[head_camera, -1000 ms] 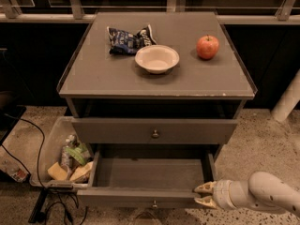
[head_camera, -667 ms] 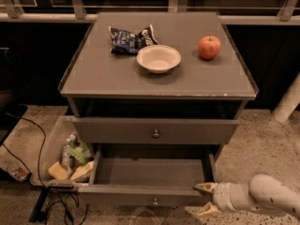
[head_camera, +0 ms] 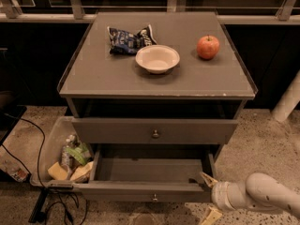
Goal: Open middle drawer
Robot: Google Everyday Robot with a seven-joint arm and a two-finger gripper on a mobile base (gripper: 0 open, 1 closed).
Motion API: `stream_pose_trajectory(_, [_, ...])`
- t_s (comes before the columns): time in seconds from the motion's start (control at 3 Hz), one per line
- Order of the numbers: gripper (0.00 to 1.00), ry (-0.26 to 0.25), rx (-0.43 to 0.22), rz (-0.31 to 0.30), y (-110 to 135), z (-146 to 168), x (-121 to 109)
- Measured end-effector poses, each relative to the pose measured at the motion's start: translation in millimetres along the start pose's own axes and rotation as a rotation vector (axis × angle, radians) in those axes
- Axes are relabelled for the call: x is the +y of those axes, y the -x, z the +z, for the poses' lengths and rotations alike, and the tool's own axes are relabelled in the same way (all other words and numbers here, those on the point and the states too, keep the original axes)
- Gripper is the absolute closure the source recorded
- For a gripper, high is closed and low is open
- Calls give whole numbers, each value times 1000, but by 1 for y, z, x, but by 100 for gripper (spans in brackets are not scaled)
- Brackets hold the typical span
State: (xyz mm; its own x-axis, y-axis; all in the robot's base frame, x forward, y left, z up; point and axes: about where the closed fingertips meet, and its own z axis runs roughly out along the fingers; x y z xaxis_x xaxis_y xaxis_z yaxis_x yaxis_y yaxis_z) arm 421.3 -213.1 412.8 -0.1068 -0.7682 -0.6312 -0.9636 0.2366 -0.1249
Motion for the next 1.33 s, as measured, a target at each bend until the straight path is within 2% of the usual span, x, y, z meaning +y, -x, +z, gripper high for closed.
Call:
stream_pose_trajectory(0.33, [18, 0, 0, 0, 0, 0, 0])
stream_pose_trajectory(0.67, [42, 0, 0, 0, 0, 0, 0])
stream_pose_trajectory(1.0, [65, 7, -13, 6, -1, -9, 7])
stream_pose_trajectory(1.33, [89, 13, -41, -4, 2, -29, 25])
